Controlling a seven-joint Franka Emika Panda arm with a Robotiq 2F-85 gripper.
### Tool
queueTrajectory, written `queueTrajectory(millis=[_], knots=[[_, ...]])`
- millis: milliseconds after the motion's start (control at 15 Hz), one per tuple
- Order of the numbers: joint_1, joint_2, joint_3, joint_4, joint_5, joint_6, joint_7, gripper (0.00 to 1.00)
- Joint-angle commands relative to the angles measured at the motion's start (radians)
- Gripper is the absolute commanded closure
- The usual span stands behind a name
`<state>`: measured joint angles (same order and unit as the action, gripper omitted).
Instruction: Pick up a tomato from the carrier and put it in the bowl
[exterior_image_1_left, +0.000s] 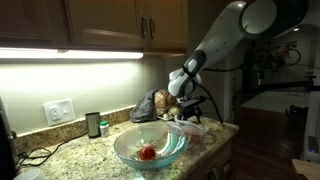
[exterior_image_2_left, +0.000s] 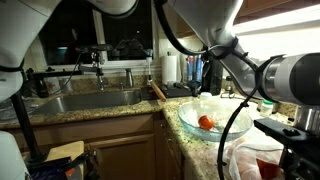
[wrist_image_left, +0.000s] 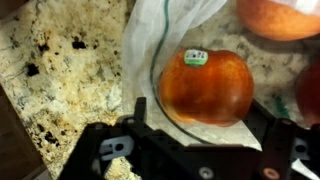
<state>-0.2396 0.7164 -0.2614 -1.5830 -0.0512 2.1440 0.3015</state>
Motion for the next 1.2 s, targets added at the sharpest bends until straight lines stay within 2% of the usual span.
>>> queueTrajectory(millis=[0,67,133,200,400,1133], knots=[[-0.014,0.000,0.004,0.012,0.015,-0.009,-0.025,0.30],[-0.014,-0.002,0.004,0.011,0.016,-0.010,-0.027,0.32],[-0.014,-0.005,0.004,0.010,0.016,-0.014,-0.028,0.25],[-0.011,-0.010,0.003,0.005,0.014,-0.012,-0.026,0.10],[-0.005,-0.021,0.002,-0.001,0.009,-0.012,-0.025,0.01],[0.009,-0.041,0.019,-0.012,0.010,-0.036,-0.039,0.00]])
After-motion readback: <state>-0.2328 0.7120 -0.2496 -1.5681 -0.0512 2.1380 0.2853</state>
